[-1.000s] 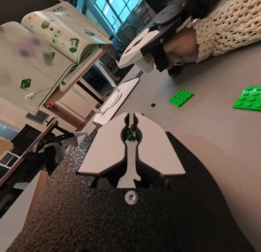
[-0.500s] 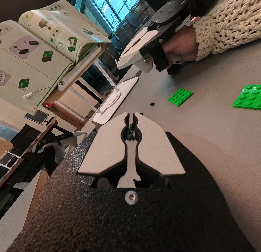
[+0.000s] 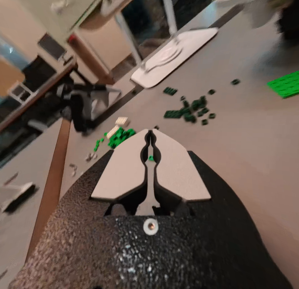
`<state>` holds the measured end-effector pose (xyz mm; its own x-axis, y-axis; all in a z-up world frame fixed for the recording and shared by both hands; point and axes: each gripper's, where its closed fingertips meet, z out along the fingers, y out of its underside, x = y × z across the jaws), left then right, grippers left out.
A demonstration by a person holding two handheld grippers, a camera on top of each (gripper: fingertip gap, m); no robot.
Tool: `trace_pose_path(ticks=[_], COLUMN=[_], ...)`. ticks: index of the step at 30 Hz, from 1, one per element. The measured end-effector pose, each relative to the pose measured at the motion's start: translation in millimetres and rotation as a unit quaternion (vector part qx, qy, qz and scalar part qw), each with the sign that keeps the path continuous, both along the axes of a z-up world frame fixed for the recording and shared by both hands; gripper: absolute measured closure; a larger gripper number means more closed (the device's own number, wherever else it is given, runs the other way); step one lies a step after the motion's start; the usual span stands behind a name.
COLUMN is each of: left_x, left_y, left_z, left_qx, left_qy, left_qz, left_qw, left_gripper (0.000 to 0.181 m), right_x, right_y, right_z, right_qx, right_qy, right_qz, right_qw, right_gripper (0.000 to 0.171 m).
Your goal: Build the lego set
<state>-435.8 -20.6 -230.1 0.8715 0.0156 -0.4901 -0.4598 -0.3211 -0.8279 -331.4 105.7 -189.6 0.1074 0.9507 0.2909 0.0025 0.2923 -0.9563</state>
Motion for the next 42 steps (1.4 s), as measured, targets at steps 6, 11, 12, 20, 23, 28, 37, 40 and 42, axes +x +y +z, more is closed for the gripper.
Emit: trace_pose_path(ticks=[6, 11, 12, 20, 23, 28, 37, 40, 42], left_x=[-33.1, -22.7, -22.0, -14.0, -14.9, -18.5, -20.8, -22.7, -22.6], left_y=[-13.6, -20.2, -19.6, -14.3, -10.6, -8.0, -4.2, -3.4, -3.5], left_z=[-27.4, -44.4, -43.2, -52.4, -53.1, -53.7, -55.9, -55.8, -55.9], left_qx=[-0.091, -0.157, -0.155, -0.231, -0.239, -0.238, -0.272, -0.275, -0.273], left_qy=[-0.101, -0.142, -0.144, -0.148, -0.147, -0.159, -0.197, -0.203, -0.204], left_qz=[0.035, -0.023, -0.033, -0.126, -0.127, -0.128, -0.145, -0.145, -0.145], left_qw=[0.990, 0.977, 0.977, 0.953, 0.952, 0.950, 0.931, 0.929, 0.929], left_gripper=[0.174, 0.156, 0.155, 0.149, 0.147, 0.146, 0.154, 0.158, 0.158], right_x=[-2.7, -5.7, -6.4, -11.7, -12.8, -13.4, -13.3, -13.8, -14.2], right_y=[-2.2, -6.0, -6.3, -10.7, -11.3, -10.4, -10.6, -10.6, -10.8], right_z=[-3.3, -7.6, -8.5, -16.2, -17.8, -17.9, -17.8, -18.7, -19.3], right_qx=[0.014, 0.036, 0.041, 0.080, 0.088, 0.087, 0.088, 0.089, 0.090], right_qy=[-0.014, -0.031, -0.034, -0.062, -0.068, -0.069, -0.068, -0.070, -0.073], right_qz=[0.000, 0.001, 0.000, -0.004, -0.005, -0.007, -0.008, -0.008, -0.007], right_qw=[1.000, 0.999, 0.999, 0.995, 0.994, 0.994, 0.994, 0.994, 0.993], right_gripper=[0.169, 0.169, 0.169, 0.170, 0.170, 0.170, 0.171, 0.171, 0.171])
